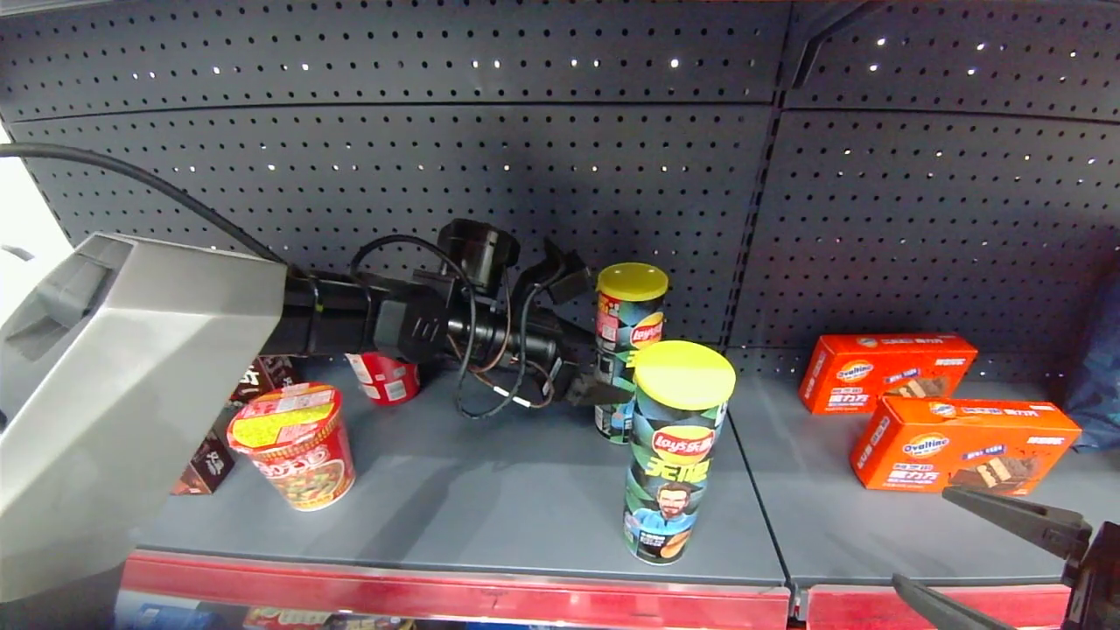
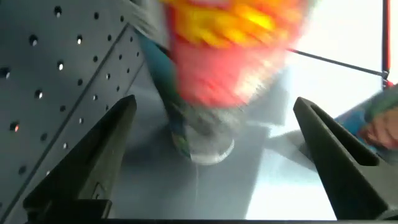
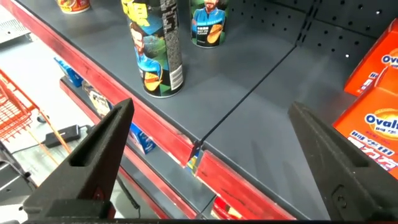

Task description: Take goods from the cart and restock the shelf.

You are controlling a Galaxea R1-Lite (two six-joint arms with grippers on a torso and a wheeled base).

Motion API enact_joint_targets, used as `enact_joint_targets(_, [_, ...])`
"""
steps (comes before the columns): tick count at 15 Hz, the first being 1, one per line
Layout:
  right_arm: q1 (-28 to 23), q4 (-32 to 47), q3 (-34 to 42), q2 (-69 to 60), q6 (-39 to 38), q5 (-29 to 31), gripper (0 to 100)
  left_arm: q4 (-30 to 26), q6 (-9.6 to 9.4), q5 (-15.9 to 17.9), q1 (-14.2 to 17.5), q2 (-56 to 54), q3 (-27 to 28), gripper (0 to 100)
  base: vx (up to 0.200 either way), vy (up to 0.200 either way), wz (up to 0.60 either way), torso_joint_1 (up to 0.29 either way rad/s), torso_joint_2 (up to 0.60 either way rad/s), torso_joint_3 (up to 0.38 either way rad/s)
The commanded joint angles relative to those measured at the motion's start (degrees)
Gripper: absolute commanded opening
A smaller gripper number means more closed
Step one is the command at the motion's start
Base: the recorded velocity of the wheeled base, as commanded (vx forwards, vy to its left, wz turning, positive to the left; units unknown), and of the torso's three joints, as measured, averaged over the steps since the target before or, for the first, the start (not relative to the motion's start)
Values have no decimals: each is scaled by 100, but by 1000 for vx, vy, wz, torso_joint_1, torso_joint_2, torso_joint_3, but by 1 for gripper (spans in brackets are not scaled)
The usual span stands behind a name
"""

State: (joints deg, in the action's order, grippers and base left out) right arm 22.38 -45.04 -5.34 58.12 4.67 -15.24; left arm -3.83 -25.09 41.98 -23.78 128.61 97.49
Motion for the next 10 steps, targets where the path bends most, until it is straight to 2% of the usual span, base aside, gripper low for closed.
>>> enact_joint_targets(1, [29,40,-108,182,8,118,100,84,4,12,146,-565,-529,100,0,0,0,0,0,0])
enact_joint_targets(2, [73,198,-257,261,8,302,100,286,22,20,234,-846,-898,100,0,0,0,0,0,0])
enact_joint_targets(6, [126,259,-705,788,25,293,100,884,39,20,559,-1681,-2278,100,0,0,0,0,0,0])
enact_joint_targets(10, [205,268,-1083,1579,25,460,100,1332,57,3,867,-2446,-3368,100,0,0,0,0,0,0])
